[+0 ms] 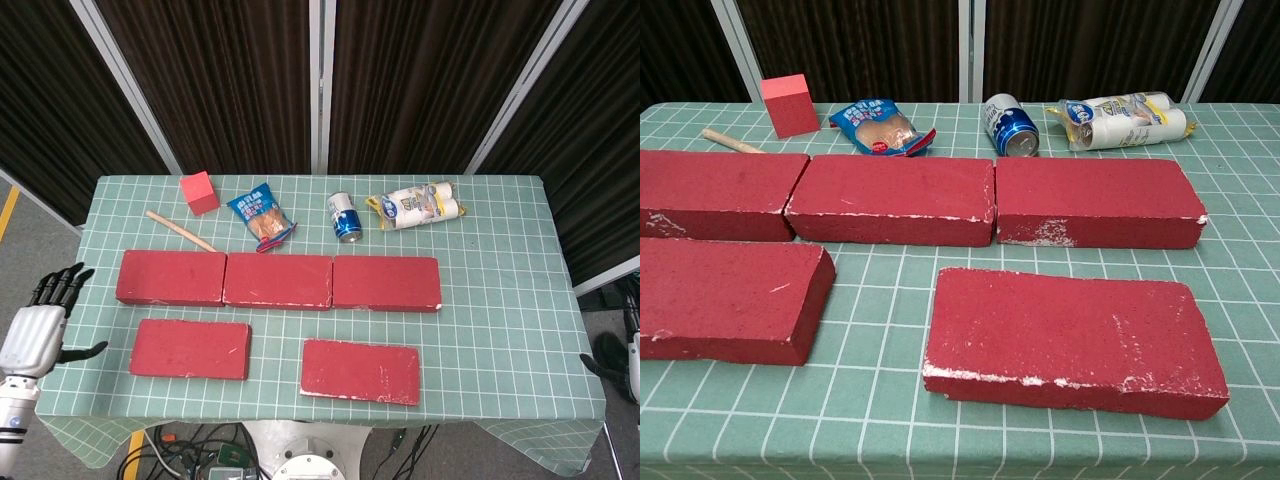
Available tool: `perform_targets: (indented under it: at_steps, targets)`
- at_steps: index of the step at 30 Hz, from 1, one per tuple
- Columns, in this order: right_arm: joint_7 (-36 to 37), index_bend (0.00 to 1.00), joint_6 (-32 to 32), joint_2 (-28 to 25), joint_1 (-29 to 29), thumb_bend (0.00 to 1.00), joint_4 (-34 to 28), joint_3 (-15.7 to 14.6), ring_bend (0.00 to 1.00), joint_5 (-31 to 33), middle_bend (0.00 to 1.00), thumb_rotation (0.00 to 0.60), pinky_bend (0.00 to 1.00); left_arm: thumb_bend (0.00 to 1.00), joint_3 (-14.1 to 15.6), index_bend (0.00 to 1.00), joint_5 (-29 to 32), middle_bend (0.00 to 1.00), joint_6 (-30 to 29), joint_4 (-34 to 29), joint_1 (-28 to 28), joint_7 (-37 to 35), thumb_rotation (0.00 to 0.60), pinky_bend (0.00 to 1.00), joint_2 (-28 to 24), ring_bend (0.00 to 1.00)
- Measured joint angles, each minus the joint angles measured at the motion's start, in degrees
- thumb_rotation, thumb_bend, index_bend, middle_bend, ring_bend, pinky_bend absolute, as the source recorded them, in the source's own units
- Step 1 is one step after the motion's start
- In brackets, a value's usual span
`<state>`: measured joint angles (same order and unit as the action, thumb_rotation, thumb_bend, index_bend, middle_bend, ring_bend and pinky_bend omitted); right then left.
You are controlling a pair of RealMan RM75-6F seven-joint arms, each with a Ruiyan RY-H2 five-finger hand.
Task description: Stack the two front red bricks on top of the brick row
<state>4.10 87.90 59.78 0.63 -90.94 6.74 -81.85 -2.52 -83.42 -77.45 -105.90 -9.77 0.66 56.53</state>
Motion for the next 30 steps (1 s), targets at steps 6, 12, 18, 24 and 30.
perform_targets:
  at_steps: [6, 12, 18, 24, 30]
  targets:
    - [-0.49, 0.00, -0.03, -0.43, 0.15, 0.00, 0.05, -0.12, 0.00, -0.50, 0.00, 0.600, 0.00, 0.04, 3.32, 0.05, -3.00, 0.00, 4.52, -3.47, -1.08, 0.23, 0.600, 0.00, -0.69, 0.00]
    - [0.53, 0.00, -0.06, -0.88, 0.11, 0.00, 0.22, 0.18, 0.00, -0.02, 0.00, 0.600, 0.00, 0.03, 4.40, 0.05, -4.41, 0.00, 7.78, -5.52, -2.77, 2.69, 0.600, 0.00, 1.41, 0.00]
    - [1.54, 0.00, -0.46, -0.65, 0.07, 0.00, 1.13, 0.08, 0.00, 0.28, 0.00, 0.600, 0.00, 0.02, 4.46, 0.04, -3.47, 0.00, 11.77, -6.94, -5.09, 8.41, 0.600, 0.00, 6.49, 0.00]
    - [2.86, 0.00, -0.66, -0.72, -0.03, 0.00, 2.09, 0.12, 0.00, 0.58, 0.00, 0.600, 0.00, 0.02, 3.70, 0.04, 1.73, 0.00, 16.33, -6.68, -7.96, 13.08, 0.600, 0.00, 12.12, 0.00]
    - [3.76, 0.00, -0.72, -0.69, -0.22, 0.00, 2.94, 0.20, 0.00, 0.98, 0.00, 0.600, 0.00, 0.02, 2.91, 0.03, 6.09, 0.00, 18.27, -5.49, -9.98, 17.30, 0.600, 0.00, 15.49, 0.00]
